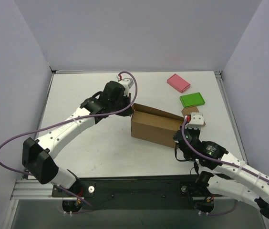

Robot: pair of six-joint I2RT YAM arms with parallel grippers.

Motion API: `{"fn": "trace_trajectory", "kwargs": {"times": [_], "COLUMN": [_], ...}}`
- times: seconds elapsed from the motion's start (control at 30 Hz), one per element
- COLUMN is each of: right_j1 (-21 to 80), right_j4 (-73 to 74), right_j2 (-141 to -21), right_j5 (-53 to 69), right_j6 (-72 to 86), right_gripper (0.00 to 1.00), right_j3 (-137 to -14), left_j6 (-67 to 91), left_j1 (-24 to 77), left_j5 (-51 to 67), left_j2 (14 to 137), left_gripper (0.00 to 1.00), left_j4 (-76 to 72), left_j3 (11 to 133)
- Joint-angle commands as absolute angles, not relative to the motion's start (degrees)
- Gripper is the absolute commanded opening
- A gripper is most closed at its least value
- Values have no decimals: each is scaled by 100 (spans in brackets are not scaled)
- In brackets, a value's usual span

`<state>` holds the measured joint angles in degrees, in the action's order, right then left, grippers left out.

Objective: Fold the paper box

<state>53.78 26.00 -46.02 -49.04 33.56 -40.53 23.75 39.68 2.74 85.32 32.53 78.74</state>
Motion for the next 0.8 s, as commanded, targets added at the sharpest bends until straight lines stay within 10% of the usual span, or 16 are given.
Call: {"fn": "trace_trajectory", "kwargs": {"times": [0.0, 0.3, 0.57, 0.77], "right_j1": [5449, 5590, 5941, 6398], "right_j4": [3366, 3954, 4210, 3210], "right_j2": [-4702, -4035, -3841, -4200], "right_j5": [-4184, -4253, -4737, -4124], "right_j6": [3664, 3700, 3516, 2805], "right_gripper": [1, 68, 75, 55], "right_j3": [-4051, -4790, -5387, -5537], "left_j6": [2268, 1837, 1644, 1573], "left_j1": [4131, 4122, 4122, 4122], "left_j5": [387, 369, 343, 343], "left_j2": [8543, 8631, 8701, 8763], "left_gripper": [0, 0, 0, 0], "left_j4": [3313, 3621, 3805, 3929], "left_j3": [7884, 8139, 8279, 8385]}}
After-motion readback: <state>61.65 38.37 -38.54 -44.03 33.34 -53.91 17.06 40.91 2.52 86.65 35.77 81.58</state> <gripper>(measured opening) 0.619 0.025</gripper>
